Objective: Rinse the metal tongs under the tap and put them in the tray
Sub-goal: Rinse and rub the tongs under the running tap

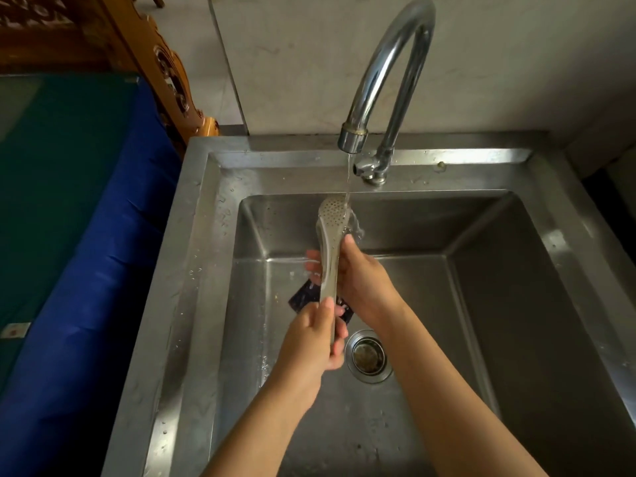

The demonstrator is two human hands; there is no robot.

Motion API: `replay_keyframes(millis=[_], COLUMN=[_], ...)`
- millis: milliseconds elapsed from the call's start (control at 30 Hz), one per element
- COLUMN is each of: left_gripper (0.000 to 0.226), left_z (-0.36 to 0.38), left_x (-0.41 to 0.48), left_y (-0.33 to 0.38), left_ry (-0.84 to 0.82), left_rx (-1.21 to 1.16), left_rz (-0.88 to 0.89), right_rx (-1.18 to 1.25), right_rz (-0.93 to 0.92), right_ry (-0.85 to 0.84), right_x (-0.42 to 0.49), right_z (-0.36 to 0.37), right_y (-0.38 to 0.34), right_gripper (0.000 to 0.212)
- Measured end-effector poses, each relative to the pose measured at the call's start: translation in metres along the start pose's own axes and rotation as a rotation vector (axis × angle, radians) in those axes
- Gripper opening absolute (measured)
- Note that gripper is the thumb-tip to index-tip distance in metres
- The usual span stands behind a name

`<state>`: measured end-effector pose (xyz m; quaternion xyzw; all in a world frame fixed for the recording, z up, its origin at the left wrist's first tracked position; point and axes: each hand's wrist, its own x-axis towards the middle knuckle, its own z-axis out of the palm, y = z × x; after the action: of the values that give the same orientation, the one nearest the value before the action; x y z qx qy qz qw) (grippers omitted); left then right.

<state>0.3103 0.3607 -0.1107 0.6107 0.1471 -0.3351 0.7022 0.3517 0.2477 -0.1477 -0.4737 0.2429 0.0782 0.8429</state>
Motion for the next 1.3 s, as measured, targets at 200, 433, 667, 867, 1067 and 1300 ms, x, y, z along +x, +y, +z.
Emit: replay_keyframes(millis=[200, 433, 667, 867, 1067, 1300], left_gripper=[0.031, 0.033, 0.028, 0.023, 0.006, 0.031], left_z=[0.021, 0.022, -0.010, 0.027, 0.051, 0.055], left_x=[0.009, 0.011, 0.035, 0.077, 0.102, 0.131], left_y=[0.006, -0.003, 0.018, 0.086, 0.088, 0.072], left_ry=[0.054, 0.054, 0.130, -0.076, 0.103, 0.028], left_rx=[0.026, 0.077, 0.243, -0.008, -0.002, -0.141], left_rz=[0.015, 0.018, 0.034, 0.181, 0.206, 0.095], right_rx=[-0.192, -0.156, -0.804, -1.409, -1.608, -1.402], right_rz=[-0.045, -0.020, -0.386, -0.602, -0.715, -0.527], right_ry=[0.005, 0.099, 0.393, 0.637, 0.676, 0.553], right_x=[-0.017, -0.028, -0.035, -0.036, -0.039, -0.035], right_z=[-0.003, 0.003, -0.007, -0.010, -0.021, -0.061], right_y=[-0.008, -0.017, -0.008, 0.003, 0.007, 0.032], right_gripper=[0.024, 0.021, 0.018, 0.044, 0.070, 0.049])
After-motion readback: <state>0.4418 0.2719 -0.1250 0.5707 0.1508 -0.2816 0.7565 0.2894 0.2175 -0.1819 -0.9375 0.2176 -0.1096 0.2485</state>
